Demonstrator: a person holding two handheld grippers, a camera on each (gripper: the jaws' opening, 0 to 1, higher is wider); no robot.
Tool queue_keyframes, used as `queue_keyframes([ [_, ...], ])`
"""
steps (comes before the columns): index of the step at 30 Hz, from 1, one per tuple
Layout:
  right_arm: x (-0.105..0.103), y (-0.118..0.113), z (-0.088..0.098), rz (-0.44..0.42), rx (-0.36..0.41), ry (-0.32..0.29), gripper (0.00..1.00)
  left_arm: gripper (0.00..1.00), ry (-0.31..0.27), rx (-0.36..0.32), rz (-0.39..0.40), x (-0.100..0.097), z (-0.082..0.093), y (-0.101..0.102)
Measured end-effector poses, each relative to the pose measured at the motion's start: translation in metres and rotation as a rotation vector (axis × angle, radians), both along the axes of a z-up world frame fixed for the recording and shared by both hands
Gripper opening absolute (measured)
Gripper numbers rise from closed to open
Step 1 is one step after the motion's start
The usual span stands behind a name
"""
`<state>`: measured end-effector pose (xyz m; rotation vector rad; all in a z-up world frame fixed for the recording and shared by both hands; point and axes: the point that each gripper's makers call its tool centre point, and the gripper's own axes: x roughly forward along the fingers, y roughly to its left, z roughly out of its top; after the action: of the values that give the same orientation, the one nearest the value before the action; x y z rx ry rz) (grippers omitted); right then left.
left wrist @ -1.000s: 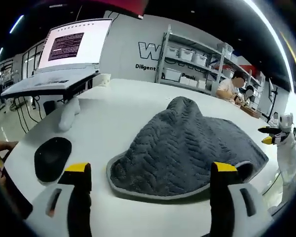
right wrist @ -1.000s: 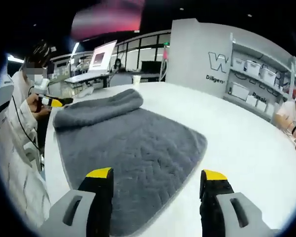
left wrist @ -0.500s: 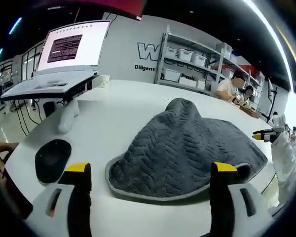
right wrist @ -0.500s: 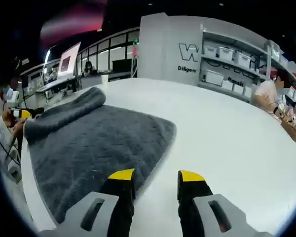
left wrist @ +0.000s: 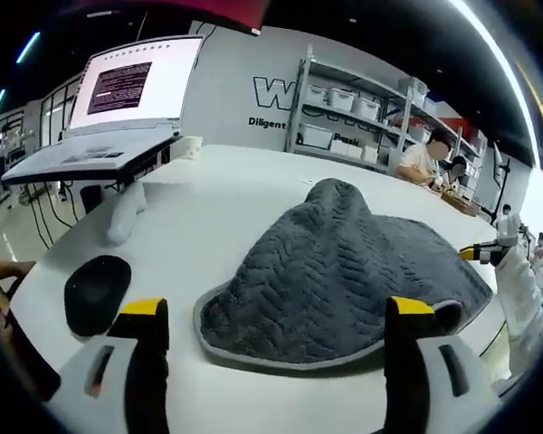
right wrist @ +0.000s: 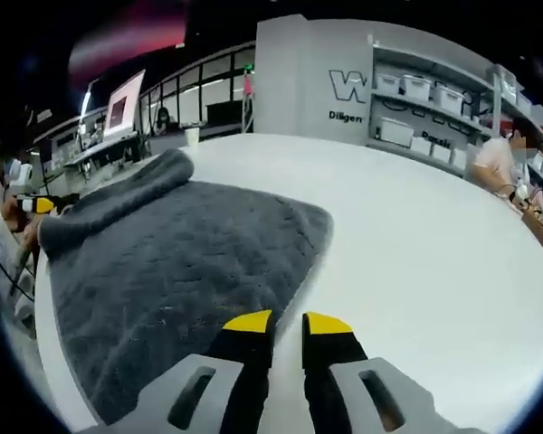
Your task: Open the folded towel by lifting each exposed corner and separating the folded layers until the towel lies flat within the target outline without major curled edges
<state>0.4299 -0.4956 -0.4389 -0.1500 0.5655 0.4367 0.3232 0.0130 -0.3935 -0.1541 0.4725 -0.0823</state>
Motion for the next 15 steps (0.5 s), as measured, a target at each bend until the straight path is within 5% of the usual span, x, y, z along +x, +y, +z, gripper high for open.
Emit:
queue_keyframes([
  [15,-0.0017,0.0045,-0.0025,0.034,-0.025,0.015,0.0,0.97,0.001,0.003,-0.006,0.0002,0.0008,-0.0016],
])
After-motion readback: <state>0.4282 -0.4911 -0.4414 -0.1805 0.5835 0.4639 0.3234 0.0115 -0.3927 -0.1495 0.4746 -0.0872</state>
